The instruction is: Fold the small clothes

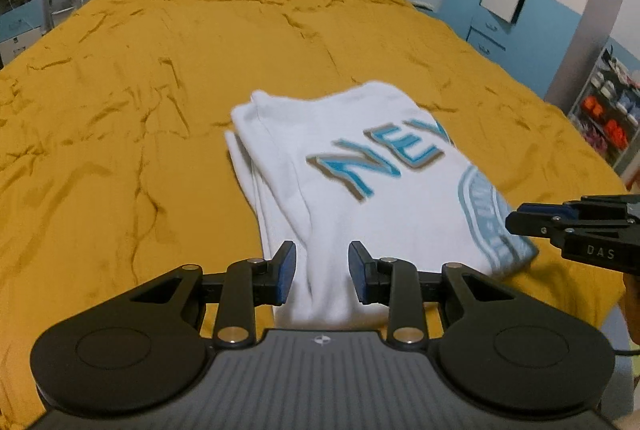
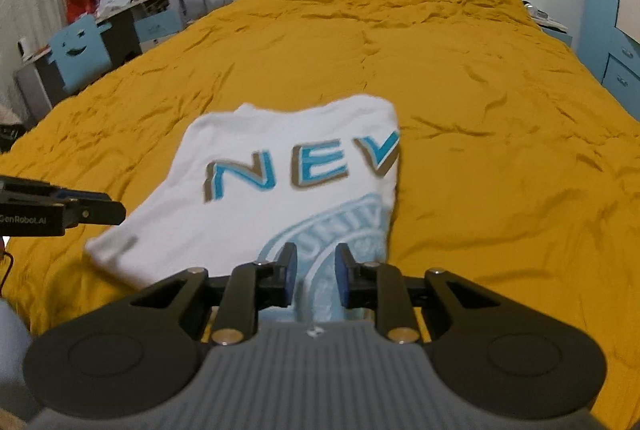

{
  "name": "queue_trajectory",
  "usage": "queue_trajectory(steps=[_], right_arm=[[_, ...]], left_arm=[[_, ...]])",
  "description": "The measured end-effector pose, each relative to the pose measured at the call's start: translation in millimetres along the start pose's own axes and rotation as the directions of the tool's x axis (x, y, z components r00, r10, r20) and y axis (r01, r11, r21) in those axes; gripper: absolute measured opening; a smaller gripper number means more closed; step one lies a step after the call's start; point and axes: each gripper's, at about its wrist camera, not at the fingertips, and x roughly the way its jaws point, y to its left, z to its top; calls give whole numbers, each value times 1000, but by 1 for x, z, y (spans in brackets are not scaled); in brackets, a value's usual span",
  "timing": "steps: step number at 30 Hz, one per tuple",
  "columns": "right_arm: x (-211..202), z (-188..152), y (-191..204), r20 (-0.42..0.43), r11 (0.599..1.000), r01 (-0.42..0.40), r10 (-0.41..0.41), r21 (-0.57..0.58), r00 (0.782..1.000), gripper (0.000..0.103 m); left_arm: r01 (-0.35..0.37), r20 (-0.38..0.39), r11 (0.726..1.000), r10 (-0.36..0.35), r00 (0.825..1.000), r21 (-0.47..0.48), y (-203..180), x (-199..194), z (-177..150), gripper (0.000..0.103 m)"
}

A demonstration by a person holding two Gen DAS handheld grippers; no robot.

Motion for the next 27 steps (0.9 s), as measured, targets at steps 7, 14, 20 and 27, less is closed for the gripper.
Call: queue_trajectory(steps=[7,14,20,27], right_arm=[[15,-35,5,-88,1000,-1,1,-5,996,18],[36,-70,-4,-53,1000,-22,22,0,998,18],[38,-74,-4,-40,1000,-21,20,-17,999,18],[27,-54,0,-80,1000,-29,28,-10,996,32]], left_arm=[[-13,-80,999,16,997,34,1,21,-30,34],[-21,-34,994,25,999,107,4,40,-57,34],[-33,-20,993,36,999,114,2,36,-57,34],[-64,29,986,61,998,152,-10,16,-53,35]])
